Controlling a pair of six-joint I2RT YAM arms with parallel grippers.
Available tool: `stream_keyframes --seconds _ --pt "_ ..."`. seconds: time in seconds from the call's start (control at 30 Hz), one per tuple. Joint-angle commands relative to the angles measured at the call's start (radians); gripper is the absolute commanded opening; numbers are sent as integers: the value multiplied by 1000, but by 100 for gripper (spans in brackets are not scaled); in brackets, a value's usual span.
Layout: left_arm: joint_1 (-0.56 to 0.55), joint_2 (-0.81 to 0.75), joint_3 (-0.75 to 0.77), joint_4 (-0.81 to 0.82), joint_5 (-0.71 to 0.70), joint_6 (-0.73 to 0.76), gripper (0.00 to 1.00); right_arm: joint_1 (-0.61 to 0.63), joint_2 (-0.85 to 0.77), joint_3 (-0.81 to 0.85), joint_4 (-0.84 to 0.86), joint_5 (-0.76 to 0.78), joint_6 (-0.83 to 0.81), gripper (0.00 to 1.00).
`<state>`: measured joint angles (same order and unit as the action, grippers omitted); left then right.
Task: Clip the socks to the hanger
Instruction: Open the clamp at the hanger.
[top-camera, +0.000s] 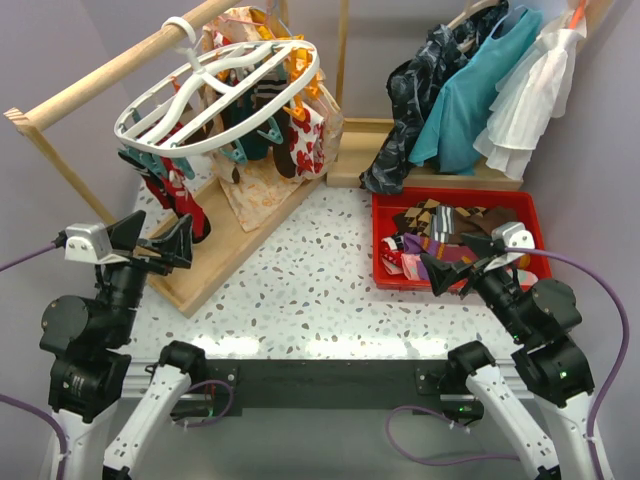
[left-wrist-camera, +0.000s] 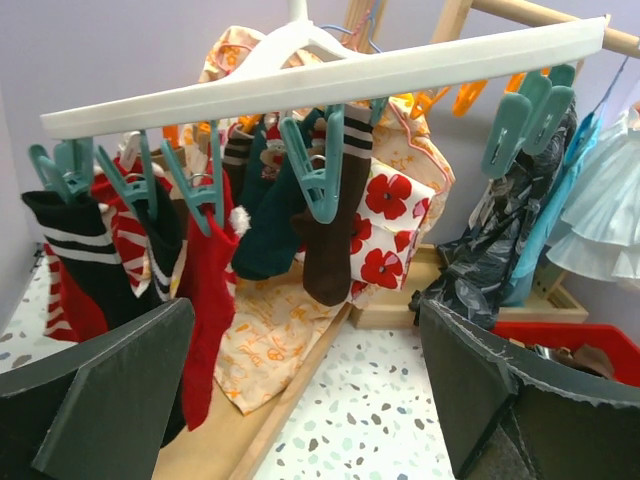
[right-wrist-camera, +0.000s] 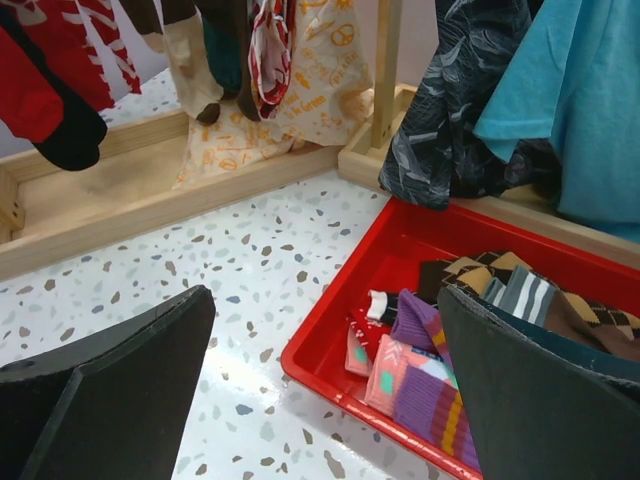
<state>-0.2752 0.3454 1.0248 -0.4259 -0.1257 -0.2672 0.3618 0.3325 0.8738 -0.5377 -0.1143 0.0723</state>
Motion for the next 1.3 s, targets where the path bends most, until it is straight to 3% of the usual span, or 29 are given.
stream_keyframes --seconds 0.0,0.23,0.43,1.27 --pt "4 44 -5 71 63 -55 100 3 0 -4 38 -1 -12 99" --pt "4 122 -9 136 145 -118 98 5 23 -21 45 -94 -5 99" --pt "4 210 30 147 17 -124 92 3 45 -36 54 -145 6 99" --pt "4 435 277 127 18 -59 83 5 56 -15 21 -205 -8 99"
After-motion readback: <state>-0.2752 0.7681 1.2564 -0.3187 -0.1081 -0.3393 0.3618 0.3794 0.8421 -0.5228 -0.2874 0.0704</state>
